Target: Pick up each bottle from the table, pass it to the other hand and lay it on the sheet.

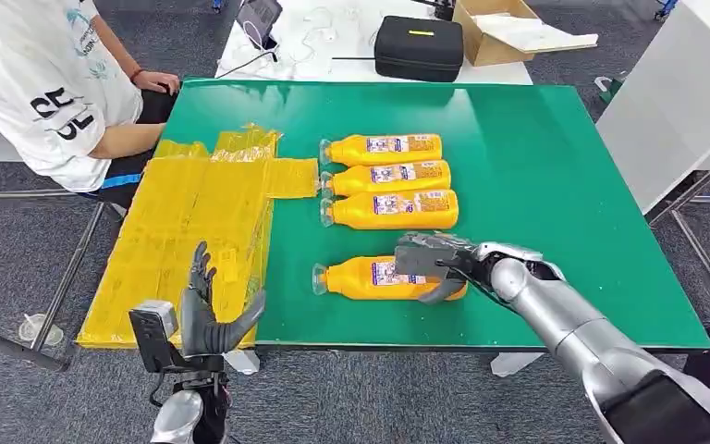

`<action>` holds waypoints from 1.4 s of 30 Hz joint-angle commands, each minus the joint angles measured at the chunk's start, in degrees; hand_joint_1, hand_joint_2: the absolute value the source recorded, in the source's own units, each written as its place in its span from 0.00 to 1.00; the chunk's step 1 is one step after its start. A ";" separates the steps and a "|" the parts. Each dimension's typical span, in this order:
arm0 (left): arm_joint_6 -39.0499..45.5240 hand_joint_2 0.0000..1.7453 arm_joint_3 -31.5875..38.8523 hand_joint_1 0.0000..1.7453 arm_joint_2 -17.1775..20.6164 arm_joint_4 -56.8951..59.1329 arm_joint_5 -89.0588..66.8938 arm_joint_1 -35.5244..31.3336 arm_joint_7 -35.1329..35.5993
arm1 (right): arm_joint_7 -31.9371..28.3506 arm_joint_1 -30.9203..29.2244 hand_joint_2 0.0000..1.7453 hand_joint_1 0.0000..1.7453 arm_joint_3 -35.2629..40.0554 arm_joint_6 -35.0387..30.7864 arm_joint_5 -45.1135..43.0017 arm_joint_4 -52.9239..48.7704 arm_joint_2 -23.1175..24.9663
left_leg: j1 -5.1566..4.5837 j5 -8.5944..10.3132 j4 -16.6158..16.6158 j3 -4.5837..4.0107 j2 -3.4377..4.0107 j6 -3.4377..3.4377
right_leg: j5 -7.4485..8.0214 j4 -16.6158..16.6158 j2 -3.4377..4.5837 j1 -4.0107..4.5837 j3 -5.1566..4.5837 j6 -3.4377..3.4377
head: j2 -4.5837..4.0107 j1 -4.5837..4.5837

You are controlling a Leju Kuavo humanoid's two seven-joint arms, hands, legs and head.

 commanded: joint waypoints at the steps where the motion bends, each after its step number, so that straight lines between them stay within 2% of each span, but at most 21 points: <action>1: -0.35 1.00 -0.81 0.00 0.58 4.84 0.71 -2.56 0.06 | 0.70 -4.80 1.00 0.00 12.02 -0.70 0.36 7.08 0.51 | 0.00 -0.08 -0.04 0.25 0.13 0.01 | -0.05 -0.04 0.06 0.03 0.22 -0.10 | 0.00 -0.02; 3: -0.36 1.00 -0.85 0.00 0.52 4.88 0.71 -2.55 0.06 | 0.61 -4.52 1.00 0.00 12.15 -0.86 0.36 7.15 0.61 | 0.00 -0.04 -0.04 0.17 0.10 0.01 | -0.02 -0.04 0.04 0.02 0.14 -0.07 | 0.00 -0.02; 4: -0.36 1.00 -0.85 0.00 0.52 4.88 0.71 -2.55 0.06 | 0.61 -4.52 1.00 0.00 12.15 -0.86 0.36 7.15 0.61 | 0.02 -0.14 -0.08 0.48 0.20 0.03 | -0.09 -0.09 0.07 0.07 0.43 -0.18 | 0.00 -0.02; 6: -0.36 1.00 -0.85 0.00 0.53 4.89 0.71 -2.55 0.06 | 0.60 -4.60 1.00 0.00 12.13 -0.89 0.36 7.21 0.52 | -0.01 -0.02 -0.05 0.15 0.06 0.02 | -0.02 -0.04 0.01 0.01 0.12 -0.06 | 0.00 -0.04; 9: -0.36 1.00 -0.85 0.00 0.53 4.89 0.71 -2.55 0.06 | 0.60 -4.60 1.00 0.00 12.13 -0.89 0.36 7.21 0.52 | 0.02 -0.10 -0.05 0.38 0.12 0.04 | -0.08 -0.08 0.01 0.06 0.36 -0.13 | 0.00 -0.02; 11: -0.36 1.00 -0.84 0.00 0.56 4.90 0.71 -2.57 0.06 | 0.61 -4.70 1.00 0.00 12.12 -0.89 0.36 7.25 0.47 | 0.00 -0.06 -0.03 0.22 0.08 0.02 | -0.05 -0.03 0.01 0.03 0.20 -0.09 | 0.00 -0.02; 18: -0.39 1.00 -0.99 0.00 0.22 5.38 1.49 -2.64 0.91 | 3.23 -2.91 1.00 0.00 17.84 -7.31 6.13 16.88 6.29 | 0.03 -0.04 -0.09 0.28 0.08 0.00 | -0.03 -0.10 0.02 0.05 0.26 -0.09 | 0.00 -0.02; 19: -0.32 1.00 -0.92 0.00 0.17 5.25 1.51 -2.57 1.04 | 3.39 -2.46 1.00 0.04 17.81 -8.48 7.07 17.96 7.23 | 0.06 -0.04 -0.09 0.26 0.07 -0.01 | -0.02 -0.11 0.02 0.08 0.25 -0.09 | 0.00 0.00; 20: -0.21 1.00 -0.84 0.00 0.15 5.04 1.54 -2.47 1.15 | 3.83 -2.10 1.00 0.43 17.62 -9.91 7.70 18.88 7.98 | 0.06 -0.06 -0.11 0.34 0.11 -0.01 | -0.03 -0.13 0.05 0.09 0.32 -0.11 | 0.00 0.00; 21: -0.14 1.00 -0.71 0.00 0.13 4.97 1.58 -2.42 1.25 | 4.02 -2.07 1.00 0.88 17.93 -10.77 8.83 19.48 8.35 | 0.05 -0.06 -0.11 0.33 0.12 -0.01 | -0.03 -0.13 0.05 0.08 0.30 -0.11 | 0.00 -0.04; 22: -0.23 1.00 -0.47 0.00 0.14 4.74 1.62 -2.24 1.32 | 3.87 -1.41 1.00 1.00 16.16 -12.49 9.26 20.09 9.11 | 0.09 -0.10 -0.16 0.52 0.21 -0.01 | -0.03 -0.21 0.10 0.13 0.47 -0.15 | 0.00 0.00; 25: -0.34 1.00 -0.19 0.00 0.20 4.63 1.63 -2.01 1.38 | 3.82 -1.30 1.00 1.00 15.18 -13.75 10.27 19.43 8.80 | 0.07 -0.11 -0.13 0.59 0.25 -0.02 | 0.01 -0.15 0.13 0.11 0.47 -0.13 | 0.00 0.00; 30: -0.38 1.00 0.38 0.00 0.30 3.53 1.69 -1.17 1.40 | 3.91 0.75 1.00 1.00 9.20 -16.74 10.86 12.63 5.96 | 0.05 -0.10 -0.09 0.68 0.27 -0.05 | 0.13 -0.10 0.24 0.08 0.46 -0.24 | 0.00 -0.02; 32: -0.17 1.00 0.33 0.00 0.49 2.81 1.84 -0.64 1.45 | 3.03 3.51 1.00 1.00 4.67 -20.71 9.35 8.47 5.11 | 0.07 -0.04 -0.11 0.70 0.25 -0.04 | 0.18 -0.13 0.20 0.10 0.48 -0.27 | 0.02 -0.02; 34: -0.09 1.00 0.55 0.00 0.67 1.16 1.93 0.51 1.39 | 1.32 10.40 1.00 1.00 -4.32 -26.83 8.60 -2.13 4.28 | 0.07 0.04 -0.10 0.65 0.18 -0.04 | 0.19 -0.12 0.14 0.09 0.47 -0.20 | 0.00 -0.04; 35: -0.04 1.00 0.79 0.00 0.65 -0.06 1.98 1.35 1.35 | -0.30 15.04 1.00 1.00 -10.10 -30.68 10.53 -8.51 5.46 | 0.08 0.07 -0.14 0.68 0.10 -0.04 | 0.17 -0.16 0.04 0.11 0.54 -0.22 | 0.00 0.00; 36: -0.09 1.00 0.83 0.00 0.71 -0.76 1.91 1.77 1.41 | -0.24 17.23 1.00 1.00 -12.66 -31.58 12.47 -11.99 6.23 | 0.11 0.10 -0.11 0.65 0.17 0.00 | 0.17 -0.15 0.12 0.14 0.52 -0.21 | 0.00 -0.02; 37: -0.08 1.00 0.99 0.00 0.69 -1.43 2.11 2.16 1.36 | -4.05 20.42 1.00 1.00 -17.68 -36.18 12.77 -15.90 9.03 | 0.13 0.07 -0.15 0.69 0.13 0.00 | 0.13 -0.20 0.08 0.17 0.60 -0.25 | 0.00 -0.02; 40: -1.00 1.00 0.89 0.00 0.87 -3.02 3.50 3.08 1.72 | -7.49 25.25 1.00 1.00 -24.57 -42.19 15.38 -23.38 14.45 | 0.10 -0.03 -0.08 0.50 0.29 -0.04 | 0.10 -0.06 0.32 0.13 0.40 -0.25 | 0.00 -0.02; 42: -1.29 1.00 0.49 0.00 1.00 -3.49 3.85 3.31 1.83 | -8.91 26.73 1.00 1.00 -26.10 -44.41 16.06 -26.43 15.70 | 0.09 0.01 -0.04 0.20 0.20 -0.04 | 0.13 0.01 0.29 0.12 0.15 -0.19 | 0.00 -0.02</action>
